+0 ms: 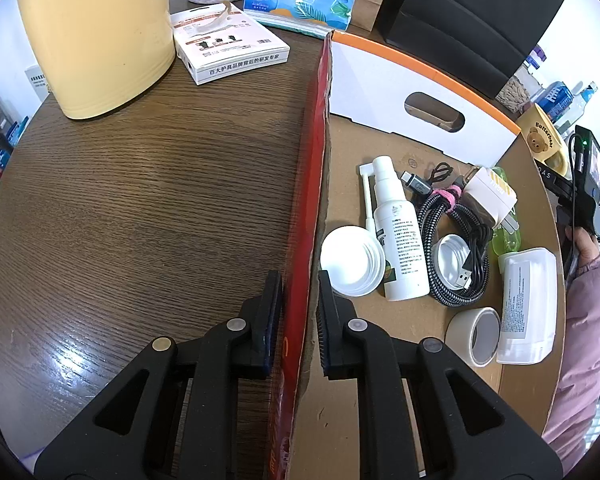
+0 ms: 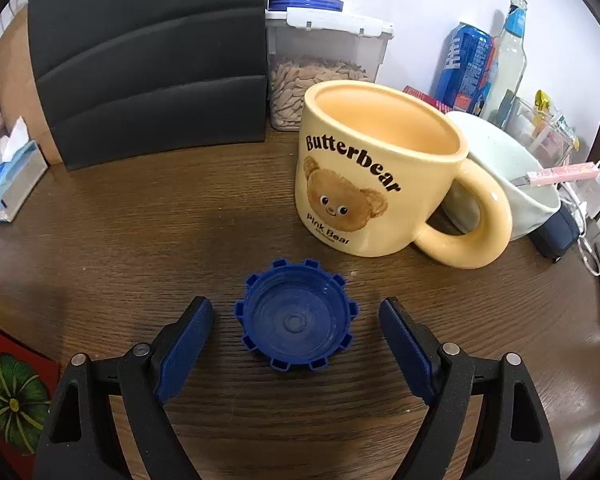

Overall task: Organize rigid objects
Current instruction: 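Grasp the blue bottle cap by its rim with the right gripper, then carry the blue cap into the box and open the right gripper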

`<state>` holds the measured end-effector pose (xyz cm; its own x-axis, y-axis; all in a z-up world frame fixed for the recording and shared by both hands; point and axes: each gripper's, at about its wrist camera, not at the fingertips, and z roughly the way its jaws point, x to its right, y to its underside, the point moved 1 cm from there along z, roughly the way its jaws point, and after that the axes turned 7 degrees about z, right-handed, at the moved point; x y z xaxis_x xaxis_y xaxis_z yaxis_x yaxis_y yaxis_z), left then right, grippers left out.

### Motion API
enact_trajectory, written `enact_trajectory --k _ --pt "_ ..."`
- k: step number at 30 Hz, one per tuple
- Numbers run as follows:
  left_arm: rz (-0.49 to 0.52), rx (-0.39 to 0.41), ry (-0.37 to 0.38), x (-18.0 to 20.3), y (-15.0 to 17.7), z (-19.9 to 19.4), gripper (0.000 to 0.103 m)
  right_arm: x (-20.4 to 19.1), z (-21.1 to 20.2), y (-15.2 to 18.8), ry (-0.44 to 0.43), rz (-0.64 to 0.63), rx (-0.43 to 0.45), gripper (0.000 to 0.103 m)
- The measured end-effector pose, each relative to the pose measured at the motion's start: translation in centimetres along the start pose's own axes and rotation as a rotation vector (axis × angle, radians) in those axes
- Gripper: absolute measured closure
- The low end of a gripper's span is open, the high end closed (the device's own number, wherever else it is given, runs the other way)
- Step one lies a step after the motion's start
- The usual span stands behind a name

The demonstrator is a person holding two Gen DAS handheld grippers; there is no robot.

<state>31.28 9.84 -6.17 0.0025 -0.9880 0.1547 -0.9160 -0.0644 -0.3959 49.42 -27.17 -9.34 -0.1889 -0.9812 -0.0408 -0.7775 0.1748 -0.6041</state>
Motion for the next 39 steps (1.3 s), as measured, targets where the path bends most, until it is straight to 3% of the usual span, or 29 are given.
enact_trajectory --k 1,2,6,12,19,25,31,39 --pt "0.0 0.0 0.0 0.0 0.0 0.0 0.091 0.1 -0.2 0.1 -0.025 0.007 0.002 0.036" --pt "0.0 0.0 0.0 0.0 0.0 0.0 0.091 0.1 -0.5 0.2 -0.038 0.012 0.01 0.044" --pt "0.0 0.0 -0.001 0.0 0.0 0.0 0.091 -0.4 -1.3 1.0 -0.031 -0.012 0.014 0.045" --pt "0.0 0.0 0.0 0.0 0.0 0.0 0.091 -1.4 -5.1 1.4 -0.065 -0.038 0.118 0.045" --pt "0.0 0.0 -0.001 0.0 0.0 0.0 0.091 -5.3 -12.5 2.0 -0.172 -0.137 0.285 0.044" --pt "0.0 0.0 -0.001 0.0 0.0 0.0 0.091 -9.9 -18.2 4.3 -0.296 -0.26 0.363 0.044" --pt "0.0 0.0 -0.001 0.0 0.0 0.0 0.091 -13.4 -20.4 7.2 -0.386 -0.374 0.349 0.044" --pt "0.0 0.0 -0.001 0.0 0.0 0.0 0.092 -15.5 -19.3 9.4 -0.424 -0.455 0.275 0.044"
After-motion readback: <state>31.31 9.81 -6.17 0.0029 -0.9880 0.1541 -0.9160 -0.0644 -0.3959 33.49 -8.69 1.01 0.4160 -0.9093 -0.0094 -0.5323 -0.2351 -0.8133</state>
